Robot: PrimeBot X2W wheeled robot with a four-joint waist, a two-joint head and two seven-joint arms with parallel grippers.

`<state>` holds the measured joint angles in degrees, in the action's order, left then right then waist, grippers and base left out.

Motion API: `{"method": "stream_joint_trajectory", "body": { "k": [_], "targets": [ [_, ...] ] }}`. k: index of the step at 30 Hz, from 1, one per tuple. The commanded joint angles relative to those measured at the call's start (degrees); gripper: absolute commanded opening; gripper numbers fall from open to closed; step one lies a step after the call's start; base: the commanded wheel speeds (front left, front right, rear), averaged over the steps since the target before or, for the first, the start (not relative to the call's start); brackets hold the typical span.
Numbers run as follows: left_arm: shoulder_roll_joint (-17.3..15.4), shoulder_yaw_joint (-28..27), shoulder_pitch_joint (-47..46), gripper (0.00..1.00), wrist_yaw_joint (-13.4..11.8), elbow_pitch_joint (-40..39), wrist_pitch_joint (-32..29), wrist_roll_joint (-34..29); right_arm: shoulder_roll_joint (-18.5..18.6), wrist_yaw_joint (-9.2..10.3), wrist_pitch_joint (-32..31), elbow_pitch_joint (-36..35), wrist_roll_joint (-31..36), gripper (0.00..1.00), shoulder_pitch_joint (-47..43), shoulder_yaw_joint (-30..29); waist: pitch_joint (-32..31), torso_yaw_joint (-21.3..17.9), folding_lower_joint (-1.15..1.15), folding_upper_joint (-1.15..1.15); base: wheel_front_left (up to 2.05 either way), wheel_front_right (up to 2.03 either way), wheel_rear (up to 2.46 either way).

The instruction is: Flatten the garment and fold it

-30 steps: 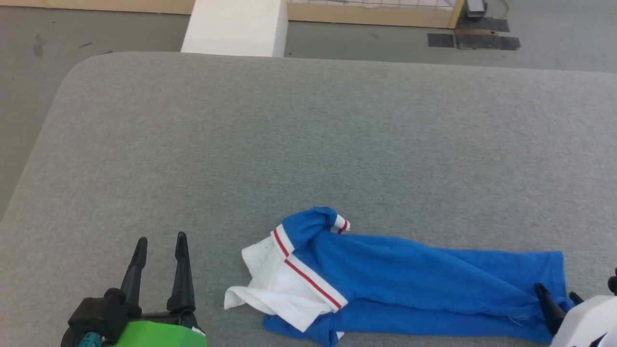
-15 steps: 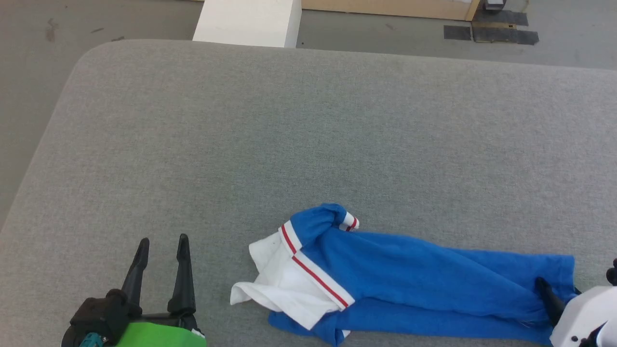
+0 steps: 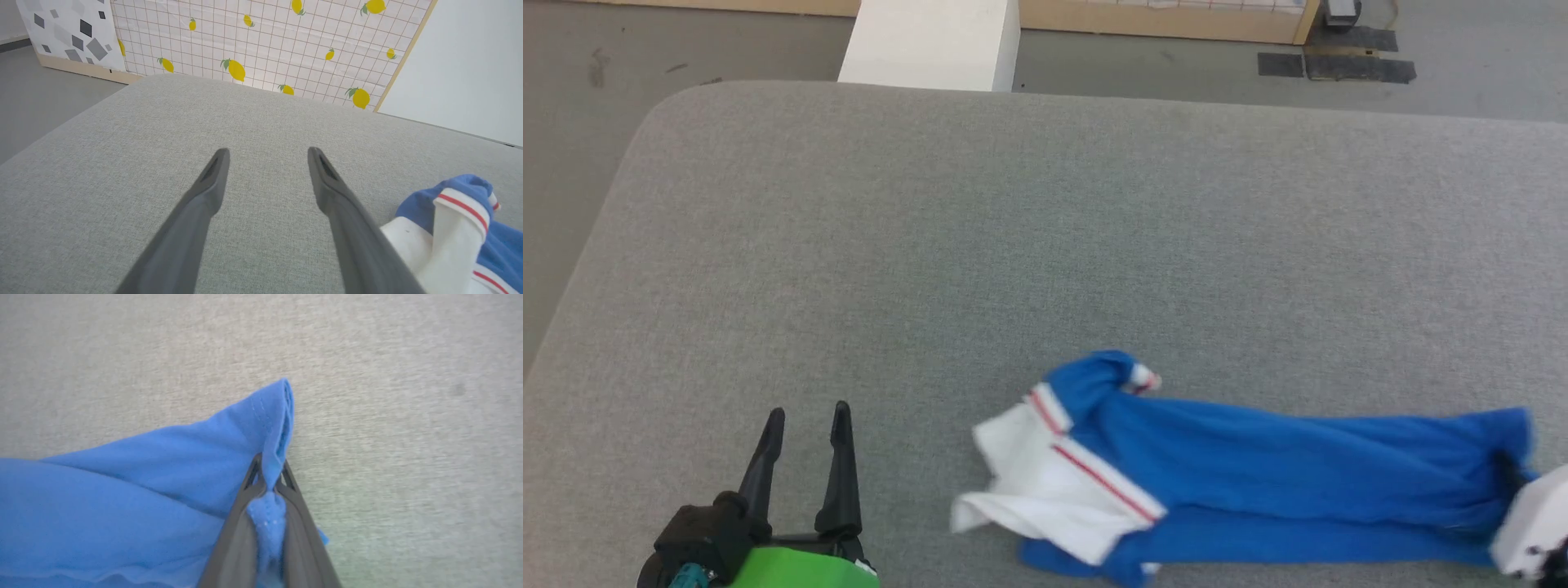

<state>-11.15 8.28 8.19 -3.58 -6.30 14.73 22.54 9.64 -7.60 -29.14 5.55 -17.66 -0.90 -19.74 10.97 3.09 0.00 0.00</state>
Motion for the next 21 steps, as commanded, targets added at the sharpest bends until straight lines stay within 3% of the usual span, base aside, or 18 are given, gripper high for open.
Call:
{"method": "stream_joint_trajectory", "body": {
  "k": [1,10,14,21],
  "targets": [
    [0.05,-0.1,-0.51,1.0,0.23,0.19,0.27,-1.0,1.42,0.11,0.6,0.16,0.82,0.0,1.34,-1.66,-0.14,-0.25,0.0,0.0,0.0,0.0,0.0],
    [0.08,-0.08,-0.71,1.0,0.32,1.02,0.27,-2.4,6.74,0.11,1.9,2.52,5.85,0.0,3.57,-10.94,-0.25,-0.55,0.0,0.0,0.0,0.0,0.0],
    [0.09,-0.27,-0.59,1.0,0.32,1.44,0.27,-2.87,4.99,0.11,2.29,0.95,4.83,0.0,4.13,-10.31,-0.67,-0.73,0.0,0.0,0.0,0.0,0.0],
    [0.73,-0.44,-0.24,1.0,0.33,2.23,0.27,-3.95,-0.09,0.11,-0.46,-8.37,-0.19,0.0,0.14,-2.45,-2.27,-1.09,0.0,0.0,0.0,0.0,0.0]
  ]
}}
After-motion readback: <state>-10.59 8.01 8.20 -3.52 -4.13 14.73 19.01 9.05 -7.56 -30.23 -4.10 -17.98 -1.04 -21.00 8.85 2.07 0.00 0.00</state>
